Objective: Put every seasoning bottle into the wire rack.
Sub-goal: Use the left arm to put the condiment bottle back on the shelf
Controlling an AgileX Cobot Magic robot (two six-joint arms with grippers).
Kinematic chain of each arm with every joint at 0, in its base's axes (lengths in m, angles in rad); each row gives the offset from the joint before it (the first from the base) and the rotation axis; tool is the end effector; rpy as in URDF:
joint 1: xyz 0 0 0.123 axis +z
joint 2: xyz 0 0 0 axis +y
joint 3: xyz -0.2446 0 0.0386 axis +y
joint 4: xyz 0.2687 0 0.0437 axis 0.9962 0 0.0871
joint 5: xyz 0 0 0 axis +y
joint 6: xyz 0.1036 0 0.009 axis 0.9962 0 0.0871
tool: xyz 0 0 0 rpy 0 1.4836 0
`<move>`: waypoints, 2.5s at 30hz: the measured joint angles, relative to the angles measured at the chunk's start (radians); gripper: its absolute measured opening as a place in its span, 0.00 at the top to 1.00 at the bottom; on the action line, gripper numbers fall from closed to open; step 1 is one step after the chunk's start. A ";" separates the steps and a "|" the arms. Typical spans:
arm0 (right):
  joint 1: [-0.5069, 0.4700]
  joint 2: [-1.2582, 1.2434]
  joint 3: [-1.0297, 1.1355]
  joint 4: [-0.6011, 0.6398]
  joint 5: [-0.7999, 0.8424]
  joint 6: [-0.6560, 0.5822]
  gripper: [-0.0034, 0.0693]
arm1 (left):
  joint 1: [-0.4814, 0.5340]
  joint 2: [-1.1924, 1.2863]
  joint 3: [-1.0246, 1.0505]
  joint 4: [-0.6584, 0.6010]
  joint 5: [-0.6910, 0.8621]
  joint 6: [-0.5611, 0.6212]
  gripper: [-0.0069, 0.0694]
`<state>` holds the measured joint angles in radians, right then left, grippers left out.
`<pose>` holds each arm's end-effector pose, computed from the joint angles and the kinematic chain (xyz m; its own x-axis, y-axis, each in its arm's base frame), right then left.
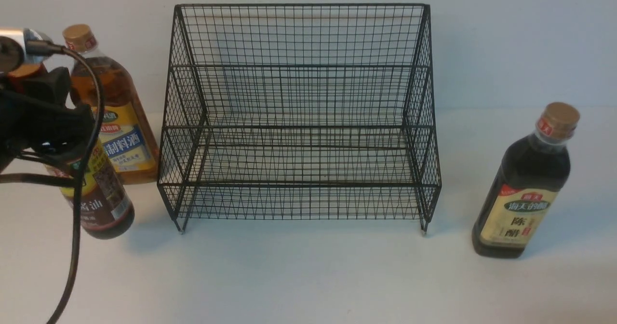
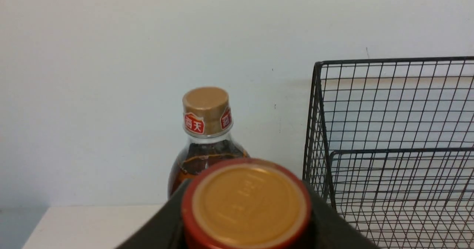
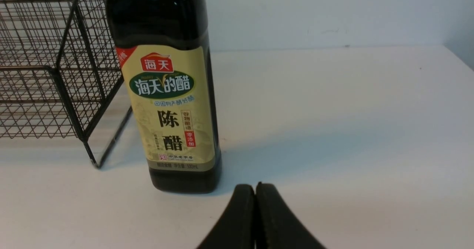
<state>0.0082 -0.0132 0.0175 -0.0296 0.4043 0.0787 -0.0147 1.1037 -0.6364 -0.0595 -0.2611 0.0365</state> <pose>0.1224 -0.0002 0.1680 -0.3152 0.0489 -0.9478 0.0191 0.9988 0.0452 0.2871 -0.0026 0.2643 -0.1191 -0.0192 -0.9927 -0.0030 0.9998 -0.0190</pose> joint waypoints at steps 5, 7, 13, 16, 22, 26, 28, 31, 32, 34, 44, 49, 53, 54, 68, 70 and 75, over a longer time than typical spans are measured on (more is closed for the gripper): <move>0.000 0.000 0.000 0.000 0.000 0.000 0.97 | 0.000 0.000 -0.082 0.002 0.120 -0.001 0.56; 0.000 0.000 0.000 0.000 0.000 0.000 0.97 | 0.000 0.000 -0.128 0.004 0.173 -0.001 0.56; 0.000 0.000 0.000 0.000 0.000 0.000 0.97 | -0.055 0.000 -0.194 0.012 0.218 -0.001 0.56; 0.000 0.000 0.000 0.000 0.000 0.000 0.97 | -0.100 0.000 -0.215 0.011 0.218 -0.008 0.56; 0.000 0.000 0.000 0.000 0.000 0.000 0.97 | -0.151 0.013 -0.229 0.004 0.192 -0.037 0.56; 0.000 0.000 0.000 0.000 0.000 0.000 0.97 | -0.190 0.043 -0.261 0.006 0.188 -0.071 0.56; 0.000 0.000 0.000 0.000 0.000 0.000 0.97 | -0.214 0.057 -0.280 0.006 0.188 -0.074 0.56; 0.000 0.000 0.000 0.000 0.000 0.000 0.97 | -0.254 0.085 -0.323 0.006 0.184 -0.080 0.56; 0.000 0.000 0.000 0.000 0.000 0.000 0.97 | -0.263 0.094 -0.335 0.006 0.181 -0.080 0.56; 0.000 0.000 0.000 0.000 0.000 0.000 0.97 | -0.276 0.111 -0.351 0.005 0.178 -0.081 0.56; 0.000 0.000 0.000 0.000 0.000 0.000 0.97 | -0.297 0.243 -0.385 0.006 0.150 -0.081 0.56; 0.000 0.000 0.000 0.000 0.000 0.000 0.97 | -0.297 0.262 -0.385 0.007 0.150 -0.080 0.56; 0.000 0.000 0.000 0.000 0.000 0.000 0.97 | -0.297 0.262 -0.385 0.007 0.161 -0.080 0.56; 0.000 0.000 0.000 0.000 0.000 0.000 0.97 | -0.297 0.262 -0.385 0.007 0.167 -0.080 0.56; 0.000 0.000 0.000 0.000 0.000 0.000 0.97 | -0.297 0.311 -0.376 0.009 0.283 -0.080 0.56; 0.000 0.000 0.000 0.000 0.000 0.000 0.97 | -0.297 0.326 -0.375 0.011 0.288 -0.080 0.56; 0.000 0.000 0.000 0.000 0.000 0.003 0.97 | -0.297 0.337 -0.376 0.011 0.286 -0.080 0.55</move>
<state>0.0082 -0.0132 0.0175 -0.0296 0.4043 0.0816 -0.3113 1.4410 -1.0119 -0.0485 0.0252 -0.0438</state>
